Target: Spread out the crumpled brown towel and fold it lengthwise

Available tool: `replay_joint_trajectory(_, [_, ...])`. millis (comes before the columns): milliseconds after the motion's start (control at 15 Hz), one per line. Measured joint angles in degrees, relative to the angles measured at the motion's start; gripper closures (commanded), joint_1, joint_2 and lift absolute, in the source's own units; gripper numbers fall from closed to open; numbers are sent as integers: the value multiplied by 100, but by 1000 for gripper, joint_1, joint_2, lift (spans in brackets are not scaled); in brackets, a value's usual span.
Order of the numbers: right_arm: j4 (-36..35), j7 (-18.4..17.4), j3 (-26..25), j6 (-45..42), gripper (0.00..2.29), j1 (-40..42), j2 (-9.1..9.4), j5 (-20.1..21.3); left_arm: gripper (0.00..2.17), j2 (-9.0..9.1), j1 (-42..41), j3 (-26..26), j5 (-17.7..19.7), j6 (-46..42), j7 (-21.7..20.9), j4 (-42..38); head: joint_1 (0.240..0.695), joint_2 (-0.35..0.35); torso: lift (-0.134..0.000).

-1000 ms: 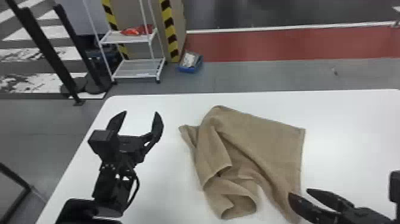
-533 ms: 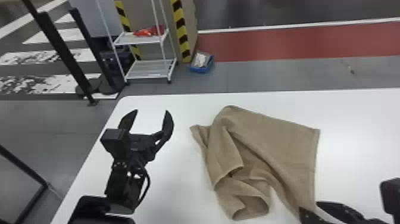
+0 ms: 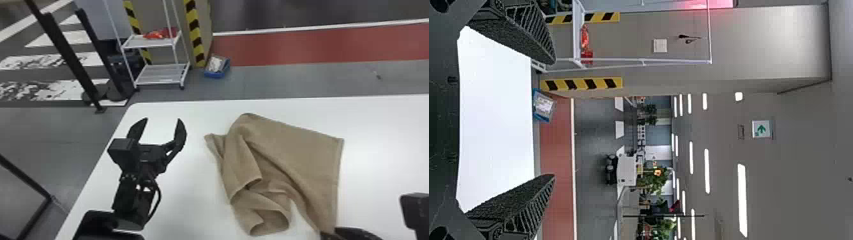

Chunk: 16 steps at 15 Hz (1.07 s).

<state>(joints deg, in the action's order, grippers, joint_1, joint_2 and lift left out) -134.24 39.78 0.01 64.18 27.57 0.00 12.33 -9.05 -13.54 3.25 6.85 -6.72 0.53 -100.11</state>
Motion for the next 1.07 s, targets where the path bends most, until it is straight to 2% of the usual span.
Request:
replay_joint_trajectory(67, [19, 19, 5, 62, 829, -32, 0, 18, 80, 0, -1, -1, 0, 0, 0, 0, 695, 206, -124])
replay_joint_trajectory(133, [23, 26, 9, 99, 930, -49, 0, 36, 80, 0, -1, -5, 0, 0, 0, 0, 695, 206, -124])
replay_joint_trajectory(200, [24, 41, 13, 124, 1173, -56, 0, 52, 80, 0, 0, -7, 0, 0, 0, 0, 695, 205, -124])
replay_joint_trajectory(400, [7, 141, -9, 163, 1686, -69, 0, 35, 80, 0, -5, -10, 0, 0, 0, -17, 695, 206, -124])
replay_joint_trajectory(733, [-38, 162, -370, 126, 1690, -357, 0, -358, 80, 0, -104, 7, 0, 23, -76, -134, 695, 188, -124])
replay_joint_trajectory(867, [-33, 84, -760, 163, 1690, -746, 0, -690, 80, -4, -140, 14, -1, 58, -83, -187, 695, 162, -124])
replay_joint_trajectory(1067, [9, -118, -1471, 182, 1690, -1423, 0, -1012, 80, -9, -158, 18, -8, 70, -121, -221, 695, 86, -124])
